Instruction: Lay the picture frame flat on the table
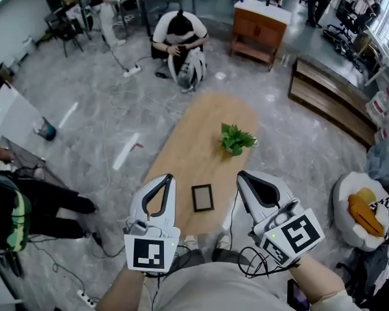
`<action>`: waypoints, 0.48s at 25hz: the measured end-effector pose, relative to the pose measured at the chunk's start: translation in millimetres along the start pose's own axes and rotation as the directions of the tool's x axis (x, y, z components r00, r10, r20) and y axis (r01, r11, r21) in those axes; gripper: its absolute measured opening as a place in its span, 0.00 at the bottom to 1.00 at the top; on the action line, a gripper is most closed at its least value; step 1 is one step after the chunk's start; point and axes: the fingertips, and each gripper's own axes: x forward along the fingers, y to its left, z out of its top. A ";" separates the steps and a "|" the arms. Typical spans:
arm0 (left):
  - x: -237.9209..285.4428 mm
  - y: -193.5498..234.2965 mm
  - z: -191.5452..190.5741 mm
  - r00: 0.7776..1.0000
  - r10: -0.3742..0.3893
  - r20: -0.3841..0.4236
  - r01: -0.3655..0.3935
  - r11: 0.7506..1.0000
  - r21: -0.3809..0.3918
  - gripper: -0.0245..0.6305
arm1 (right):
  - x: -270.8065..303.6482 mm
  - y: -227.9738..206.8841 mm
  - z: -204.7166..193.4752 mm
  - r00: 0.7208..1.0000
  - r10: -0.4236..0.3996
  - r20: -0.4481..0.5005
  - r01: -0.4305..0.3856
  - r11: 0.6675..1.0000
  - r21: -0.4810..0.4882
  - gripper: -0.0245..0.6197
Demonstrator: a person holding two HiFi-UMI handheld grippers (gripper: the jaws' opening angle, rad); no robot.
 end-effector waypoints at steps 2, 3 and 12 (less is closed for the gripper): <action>-8.7 4.0 11.8 1.000 0.010 0.018 -0.009 1.000 -0.028 0.07 | -7.1 1.7 12.8 1.000 -0.008 0.027 0.008 1.000 -0.007 0.04; -13.3 5.8 16.0 1.000 0.015 0.024 -0.014 0.999 -0.041 0.07 | -10.5 3.1 18.1 0.999 -0.011 0.039 0.012 1.000 -0.011 0.04; -36.6 11.0 25.9 0.998 0.036 0.042 -0.036 0.999 -0.002 0.07 | -31.7 17.4 46.2 0.993 -0.011 0.118 0.022 0.995 -0.093 0.04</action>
